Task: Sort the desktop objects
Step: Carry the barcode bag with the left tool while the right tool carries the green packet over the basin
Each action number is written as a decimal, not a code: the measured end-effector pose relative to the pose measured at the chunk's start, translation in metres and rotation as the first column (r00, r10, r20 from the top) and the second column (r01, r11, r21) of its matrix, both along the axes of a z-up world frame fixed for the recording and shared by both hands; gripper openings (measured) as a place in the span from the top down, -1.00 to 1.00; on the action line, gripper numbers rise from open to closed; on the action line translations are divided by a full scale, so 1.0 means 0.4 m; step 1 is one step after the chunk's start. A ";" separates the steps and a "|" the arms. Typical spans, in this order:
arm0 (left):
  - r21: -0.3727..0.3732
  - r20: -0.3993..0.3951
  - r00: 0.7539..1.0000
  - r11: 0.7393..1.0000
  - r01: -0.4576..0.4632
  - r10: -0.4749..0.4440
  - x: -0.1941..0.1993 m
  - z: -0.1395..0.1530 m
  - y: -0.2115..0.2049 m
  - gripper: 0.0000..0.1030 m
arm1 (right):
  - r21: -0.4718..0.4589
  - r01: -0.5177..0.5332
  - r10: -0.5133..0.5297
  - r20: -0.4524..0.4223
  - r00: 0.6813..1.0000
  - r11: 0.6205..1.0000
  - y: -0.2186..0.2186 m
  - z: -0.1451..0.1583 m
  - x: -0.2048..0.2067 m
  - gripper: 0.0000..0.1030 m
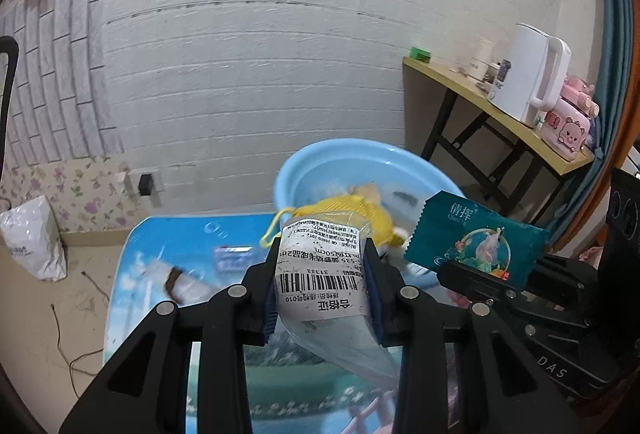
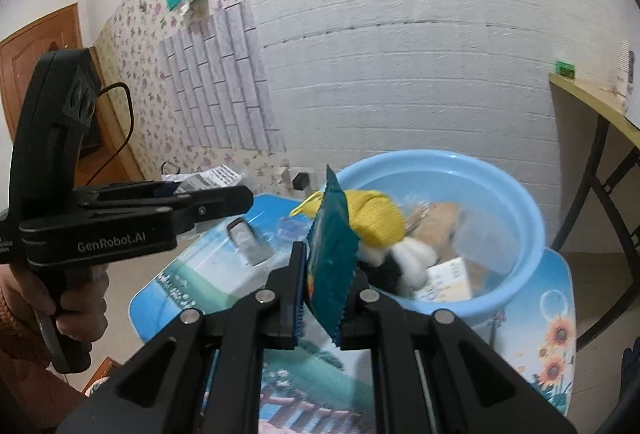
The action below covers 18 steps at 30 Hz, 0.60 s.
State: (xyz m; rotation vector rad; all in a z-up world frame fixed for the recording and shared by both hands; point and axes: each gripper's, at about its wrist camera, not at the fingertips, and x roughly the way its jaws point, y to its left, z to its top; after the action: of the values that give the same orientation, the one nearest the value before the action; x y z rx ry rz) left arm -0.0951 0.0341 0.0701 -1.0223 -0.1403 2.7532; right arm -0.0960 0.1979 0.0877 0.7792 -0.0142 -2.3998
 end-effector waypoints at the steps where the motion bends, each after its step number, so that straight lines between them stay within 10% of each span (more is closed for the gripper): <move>1: -0.002 0.000 1.000 1.000 0.010 -0.010 -0.011 0.003 0.013 0.34 | -0.002 0.008 -0.008 0.000 1.000 1.000 0.009 0.001 -0.008 0.79; 18: -0.098 0.036 0.991 0.986 0.134 -0.131 -0.217 -0.033 0.185 0.30 | 0.029 0.139 -0.141 0.086 0.986 0.990 0.100 -0.055 -0.195 0.80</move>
State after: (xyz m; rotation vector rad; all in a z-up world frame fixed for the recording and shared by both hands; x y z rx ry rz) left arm -0.1818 0.1081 0.0570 -1.0560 0.0600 2.6487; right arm -0.1739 0.2377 0.0659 0.9215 -0.0790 -2.4991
